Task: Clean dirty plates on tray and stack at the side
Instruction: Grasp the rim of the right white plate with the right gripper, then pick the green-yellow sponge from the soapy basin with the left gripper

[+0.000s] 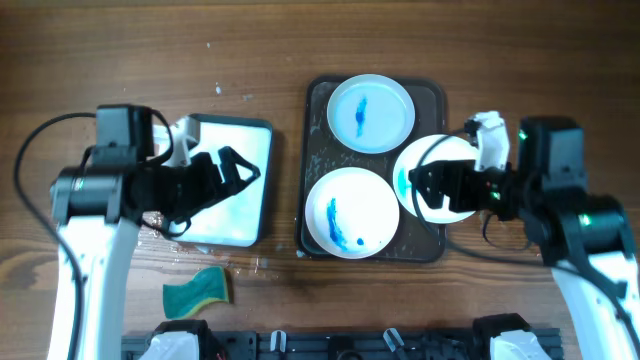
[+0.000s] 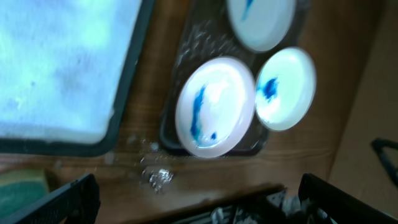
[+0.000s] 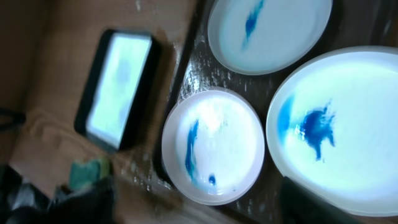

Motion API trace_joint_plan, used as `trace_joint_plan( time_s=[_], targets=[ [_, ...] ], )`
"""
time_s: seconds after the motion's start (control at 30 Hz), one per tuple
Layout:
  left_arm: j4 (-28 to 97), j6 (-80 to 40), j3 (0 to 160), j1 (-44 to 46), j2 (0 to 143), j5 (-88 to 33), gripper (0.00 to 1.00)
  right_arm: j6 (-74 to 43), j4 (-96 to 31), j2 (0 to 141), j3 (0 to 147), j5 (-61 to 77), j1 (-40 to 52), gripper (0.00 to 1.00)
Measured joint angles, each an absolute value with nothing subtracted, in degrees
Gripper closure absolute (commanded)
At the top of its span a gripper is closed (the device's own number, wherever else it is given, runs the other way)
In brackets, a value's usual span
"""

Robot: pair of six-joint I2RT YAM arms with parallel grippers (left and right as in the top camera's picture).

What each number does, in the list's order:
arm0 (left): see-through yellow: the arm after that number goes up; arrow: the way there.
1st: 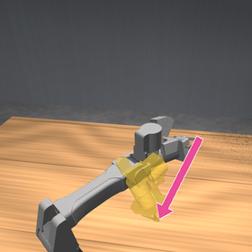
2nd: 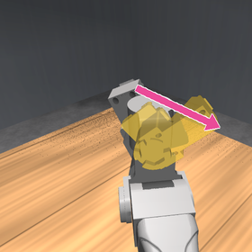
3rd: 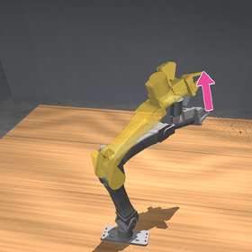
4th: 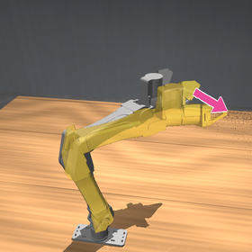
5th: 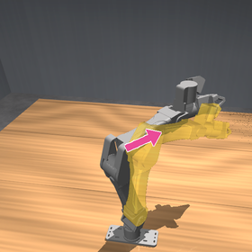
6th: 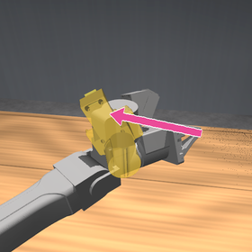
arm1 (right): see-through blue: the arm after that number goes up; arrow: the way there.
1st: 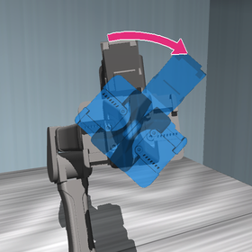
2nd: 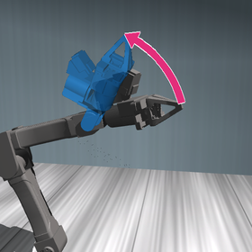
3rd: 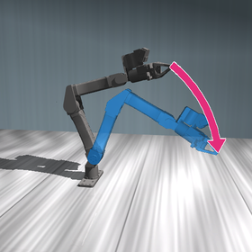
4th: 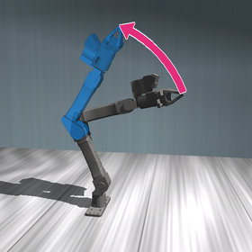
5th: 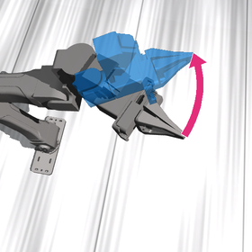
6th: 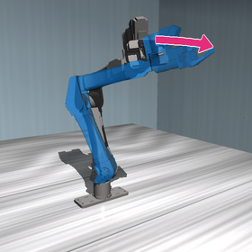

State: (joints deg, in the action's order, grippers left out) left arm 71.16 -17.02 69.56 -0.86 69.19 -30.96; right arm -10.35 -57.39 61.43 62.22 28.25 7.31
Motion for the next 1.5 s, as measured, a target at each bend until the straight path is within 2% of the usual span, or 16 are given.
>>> trace_joint_plan(
  time_s=[0.07,0.2,0.23,0.3,0.43,0.63,0.7,0.73,0.8,0.83,0.97,1.03,1.13,1.17,1.23,1.5],
  targets=[
    [73.6,-14.8,69.6,0.1,73.4,-30.1,0.04,-10.8,-58.2,66.2,58.8,27.6,11.4,0.37],
    [73.9,-13.5,69.6,4.2,75.0,-20.4,0.07,-17.6,-43.7,78.7,42.9,19.0,22.8,0.44],
    [73.8,-13.5,69.6,4.6,75.0,-18.7,0.07,-18.9,-38.6,80.5,40.6,17.5,23.8,0.5],
    [73.1,-13.5,69.6,5.0,75.0,-16.1,0.1,-22.2,-33.8,84.4,38.7,13.3,24.2,0.77],
    [68.4,-15.9,67.6,5.0,75.0,-13.7,0.16,-24.8,-29.4,86.2,38.7,9.5,24.2,0.96],
    [52.4,-21.9,52.5,5.1,79.1,-9.3,0.34,-28.3,-28.8,86.2,39.9,8.0,24.1,0.96],
    [44.1,-22.5,48.0,5.1,82.3,-9.0,0.51,-28.5,-28.8,86.2,39.9,7.7,24.1,0.96],
    [39.8,-22.9,46.1,5.1,84.5,-8.7,0.71,-28.5,-28.8,86.2,39.9,7.6,24.1,0.96],
    [34.6,-23.2,43.9,5.1,90.1,-8.4,0.82,-28.5,-28.7,86.2,39.9,7.5,24.1,0.96],
    [33.9,-23.2,44.1,5.1,91.0,-8.1,0.96,-28.5,-28.9,86.2,39.9,7.4,24.1,0.96],
    [34.4,-23.0,46.0,5.1,93.2,-8.6,0.96,-28.5,-29.1,86.2,39.9,7.4,24.1,0.96],
    [42.7,-23.0,48.3,5.1,93.5,-8.9,0.82,-28.5,-29.1,86.2,39.9,7.4,24.1,0.96],
    [50.6,-23.0,53.4,5.1,91.8,-8.9,0.7,-28.5,-29.3,86.1,39.9,7.4,24.1,0.95],
    [51.1,-23.0,54.3,5.1,91.0,-8.9,0.51,-28.5,-29.3,86.1,39.9,7.4,24.1,0.95],
    [51.9,-23.0,55.3,5.1,88.1,-8.8,0.37,-28.5,-29.3,86.1,39.9,7.4,24.1,0.94],
    [35.8,-23.0,55.7,5.2,93.1,6.2,0.37,-28.5,-29.4,86.1,39.9,7.4,24.1,0.94]
  ],
)
